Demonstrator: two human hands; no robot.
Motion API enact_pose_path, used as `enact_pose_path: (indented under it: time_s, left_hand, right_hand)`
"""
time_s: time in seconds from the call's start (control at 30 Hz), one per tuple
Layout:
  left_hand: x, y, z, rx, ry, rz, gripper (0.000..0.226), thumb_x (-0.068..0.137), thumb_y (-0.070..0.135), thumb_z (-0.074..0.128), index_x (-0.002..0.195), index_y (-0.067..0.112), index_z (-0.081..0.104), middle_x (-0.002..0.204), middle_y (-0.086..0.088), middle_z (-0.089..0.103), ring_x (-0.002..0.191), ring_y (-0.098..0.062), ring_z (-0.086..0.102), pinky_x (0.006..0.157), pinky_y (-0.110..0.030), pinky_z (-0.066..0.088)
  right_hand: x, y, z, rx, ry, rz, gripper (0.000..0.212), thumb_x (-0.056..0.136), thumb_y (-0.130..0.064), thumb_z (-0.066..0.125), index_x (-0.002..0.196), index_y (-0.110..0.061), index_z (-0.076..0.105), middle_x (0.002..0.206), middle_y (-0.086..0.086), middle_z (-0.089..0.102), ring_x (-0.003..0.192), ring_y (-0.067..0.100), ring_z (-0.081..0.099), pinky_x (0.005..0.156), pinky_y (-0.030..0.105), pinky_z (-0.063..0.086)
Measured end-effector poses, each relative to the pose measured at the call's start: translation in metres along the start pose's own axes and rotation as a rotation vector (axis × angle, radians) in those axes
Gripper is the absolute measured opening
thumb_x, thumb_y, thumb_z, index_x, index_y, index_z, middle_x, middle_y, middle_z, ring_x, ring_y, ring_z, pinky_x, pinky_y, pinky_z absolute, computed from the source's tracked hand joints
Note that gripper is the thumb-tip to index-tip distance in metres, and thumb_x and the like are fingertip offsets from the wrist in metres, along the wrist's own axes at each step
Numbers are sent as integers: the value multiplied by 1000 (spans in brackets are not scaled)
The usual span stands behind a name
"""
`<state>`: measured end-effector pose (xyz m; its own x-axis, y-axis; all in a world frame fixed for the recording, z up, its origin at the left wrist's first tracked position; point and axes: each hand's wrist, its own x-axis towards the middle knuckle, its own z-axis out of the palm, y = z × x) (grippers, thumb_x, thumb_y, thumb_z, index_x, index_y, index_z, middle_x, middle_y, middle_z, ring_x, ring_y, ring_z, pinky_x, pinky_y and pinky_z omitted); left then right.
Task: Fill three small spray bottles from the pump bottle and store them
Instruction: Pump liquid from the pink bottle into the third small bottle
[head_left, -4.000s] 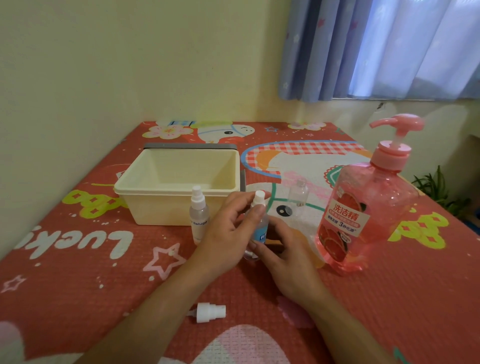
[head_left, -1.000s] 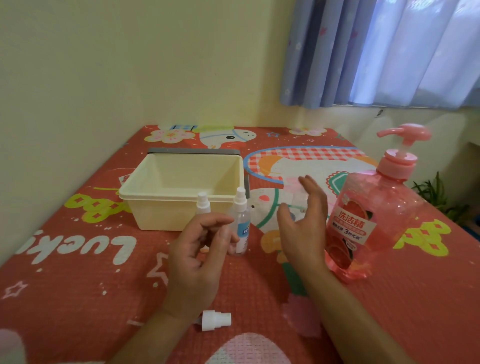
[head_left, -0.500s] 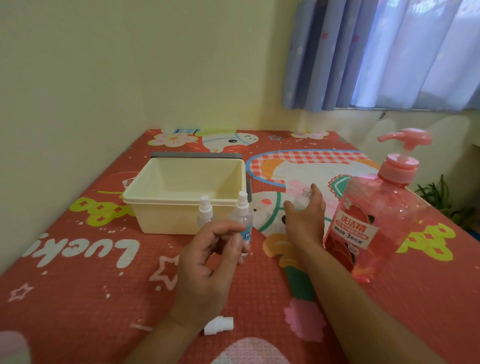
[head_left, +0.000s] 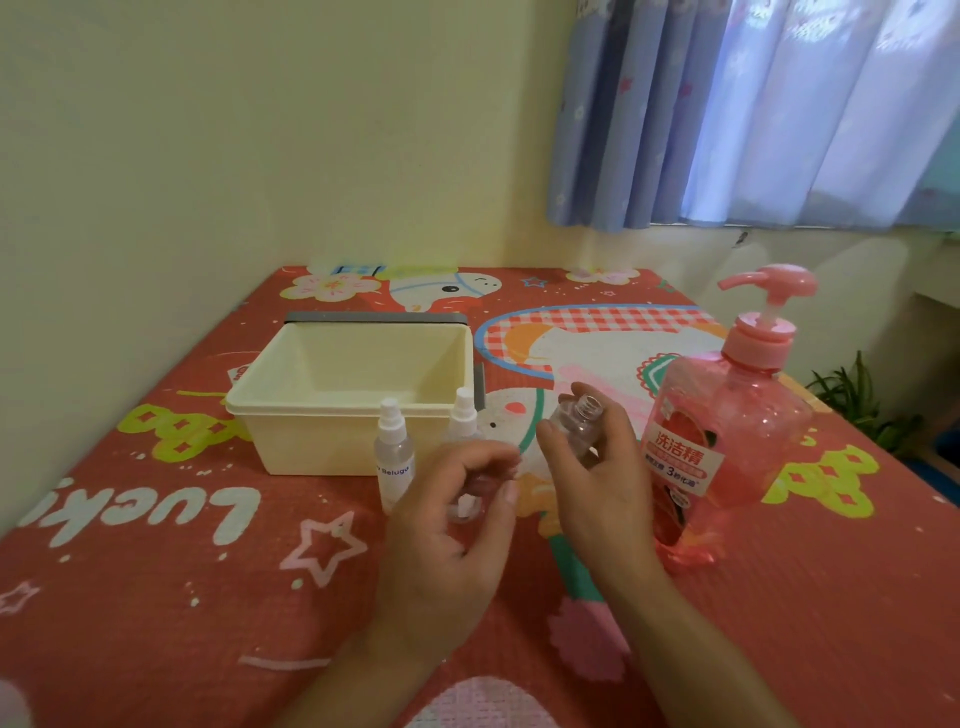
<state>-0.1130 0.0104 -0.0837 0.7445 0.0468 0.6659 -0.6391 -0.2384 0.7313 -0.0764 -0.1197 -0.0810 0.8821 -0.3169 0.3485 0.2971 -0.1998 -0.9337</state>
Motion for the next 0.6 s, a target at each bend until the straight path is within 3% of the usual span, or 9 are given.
enact_pose_path:
  time_s: [0.1,0.2,0.33,0.5,0.6]
  left_hand:
    - [2,2,6,76,-14,66,30,82,4,64,110,14,64,110,9,63,110,-11,60,92,-17,44]
    - [1,3,13,63,-48,44,38,80,16,63,117,18,61,118,8,60,117,-14,57,100,-26,44]
    - [0,9,25,-44,-86,-101,41,77,19,70,113,32,56,113,16,63,111,-8,61,91,-24,49]
    - [1,15,37,-179,-119,-138,45,75,10,74,111,29,54,108,11,66,107,-10,64,87,-14,48]
    - [3,17,45,-295,-137,-170,43,75,13,76,109,29,55,109,-1,68,106,-21,67,88,-28,53]
  right_hand:
    - [-13,-17,-10,87,-51,-44,35,90,-13,70,103,-43,59,92,-33,69,86,-8,66,73,12,50]
    - [-22,-27,-19,177,-74,-66,32,88,-7,71,97,-36,63,89,-23,73,83,-4,69,70,14,52]
    - [-29,-34,-26,204,-99,-68,33,85,-10,74,105,-35,65,98,-9,74,92,9,72,76,26,57]
    - [-27,-39,-41,162,-127,-119,41,86,-10,73,114,-37,61,101,-15,74,95,7,71,80,25,56]
    - [-24,-38,-50,129,-130,-122,50,84,-22,78,126,-40,57,114,-18,70,107,7,68,90,34,57]
